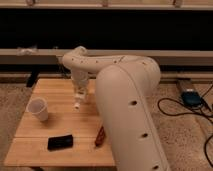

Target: Place the bottle in the ceramic bowl

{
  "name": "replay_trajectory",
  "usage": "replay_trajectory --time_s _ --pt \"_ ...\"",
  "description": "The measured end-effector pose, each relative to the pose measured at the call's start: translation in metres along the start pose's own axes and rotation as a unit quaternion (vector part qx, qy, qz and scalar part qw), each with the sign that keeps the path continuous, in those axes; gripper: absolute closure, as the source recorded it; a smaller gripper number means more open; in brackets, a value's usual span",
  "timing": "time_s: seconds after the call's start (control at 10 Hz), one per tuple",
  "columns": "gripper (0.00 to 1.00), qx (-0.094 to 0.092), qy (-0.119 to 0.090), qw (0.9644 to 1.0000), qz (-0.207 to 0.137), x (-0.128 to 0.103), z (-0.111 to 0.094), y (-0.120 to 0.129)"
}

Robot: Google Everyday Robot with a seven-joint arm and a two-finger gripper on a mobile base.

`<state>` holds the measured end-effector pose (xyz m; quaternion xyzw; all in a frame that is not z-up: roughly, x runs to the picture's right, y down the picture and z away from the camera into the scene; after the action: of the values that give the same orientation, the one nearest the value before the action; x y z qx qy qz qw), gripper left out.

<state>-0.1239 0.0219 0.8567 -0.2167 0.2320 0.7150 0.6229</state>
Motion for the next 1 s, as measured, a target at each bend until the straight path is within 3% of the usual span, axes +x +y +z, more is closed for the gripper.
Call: replay_trajectory --time_s 0.4,0.7,0.9,1.0 --pt "1.0 0.017 -0.007 0.9989 0.044 0.028 -0.011 -0.064" --pt "1.0 0.02 -0.007 0.9956 0.091 0.029 -0.012 -0.11" --pt "0.93 0.02 0.0 0.9923 0.123 0.017 -0.007 -0.138" --pt "0.83 0.023 0.004 0.9914 0.129 0.009 -0.002 -0.146"
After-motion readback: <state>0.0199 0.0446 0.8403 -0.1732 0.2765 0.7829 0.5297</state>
